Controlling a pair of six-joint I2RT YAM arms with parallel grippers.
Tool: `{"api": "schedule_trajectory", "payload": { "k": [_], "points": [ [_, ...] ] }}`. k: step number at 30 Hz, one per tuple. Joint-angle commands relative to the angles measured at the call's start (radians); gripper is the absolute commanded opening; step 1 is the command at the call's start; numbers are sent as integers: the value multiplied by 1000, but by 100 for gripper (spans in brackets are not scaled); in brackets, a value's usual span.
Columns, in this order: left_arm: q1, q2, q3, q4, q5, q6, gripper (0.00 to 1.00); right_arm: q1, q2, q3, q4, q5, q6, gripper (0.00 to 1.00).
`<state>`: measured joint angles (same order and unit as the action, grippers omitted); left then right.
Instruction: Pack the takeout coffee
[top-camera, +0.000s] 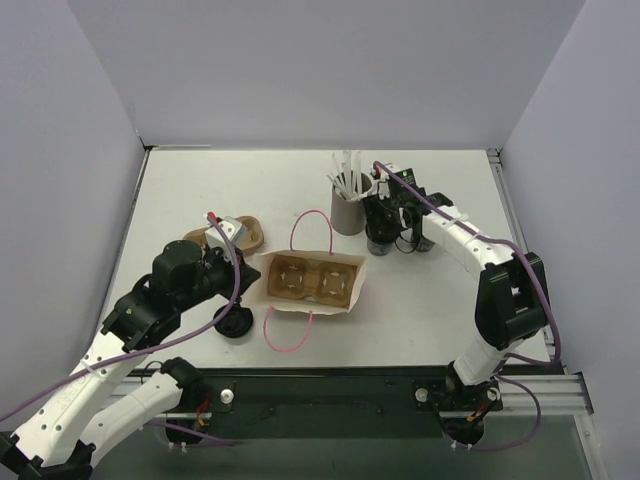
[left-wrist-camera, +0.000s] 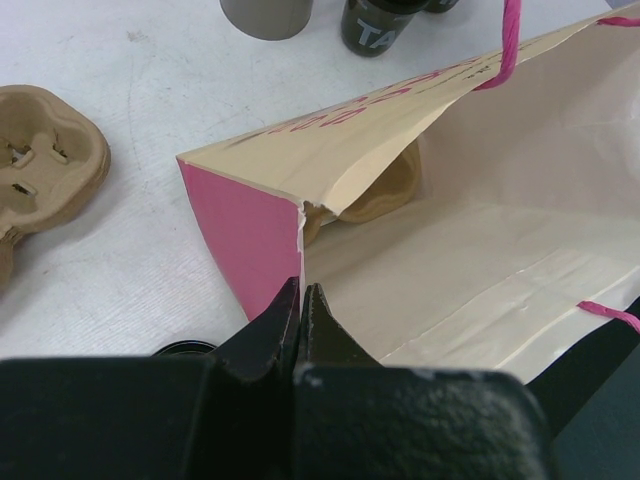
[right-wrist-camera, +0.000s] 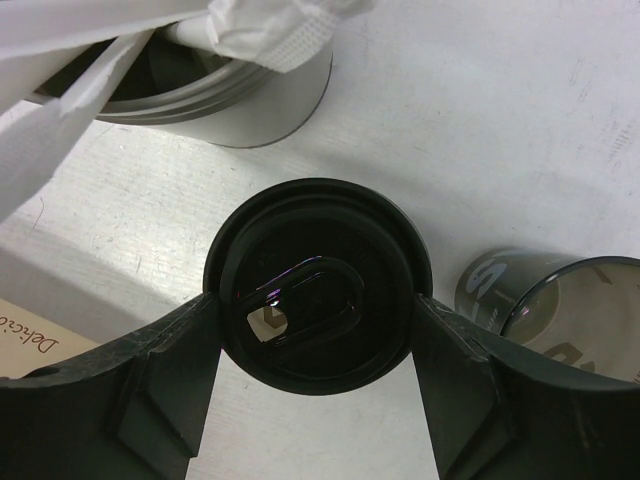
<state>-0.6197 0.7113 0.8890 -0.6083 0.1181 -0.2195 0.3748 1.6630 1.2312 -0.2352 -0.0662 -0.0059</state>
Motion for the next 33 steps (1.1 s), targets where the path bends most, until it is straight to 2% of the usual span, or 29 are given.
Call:
{"api": "schedule_trajectory", "payload": {
  "k": [1, 5, 11, 17, 21, 26, 33],
  "points": [
    [-2, -3, 56, 8, -6, 17, 0, 9, -2, 8, -3, 11, 4, 56],
    [-2, 2, 54, 10, -8, 6, 0, 10, -51, -18, -9, 5, 6, 53],
    [-2, 11, 59, 12, -24, -23, 0, 24, -210, -29, -82, 14, -9, 49],
    [-2, 51, 77, 28, -46, -41, 0, 87, -396, 43, -165, 45, -37, 47],
    [-2, 56, 77, 82, -70, -43, 0, 176, -498, 152, -216, 126, -63, 47],
    [-2, 95, 96, 133, -106, -20, 0, 306, -591, 289, -217, 138, -116, 47],
    [-2, 99, 99, 140, -109, -40, 0, 532, -641, 353, -194, 138, -230, 47]
  ]
}}
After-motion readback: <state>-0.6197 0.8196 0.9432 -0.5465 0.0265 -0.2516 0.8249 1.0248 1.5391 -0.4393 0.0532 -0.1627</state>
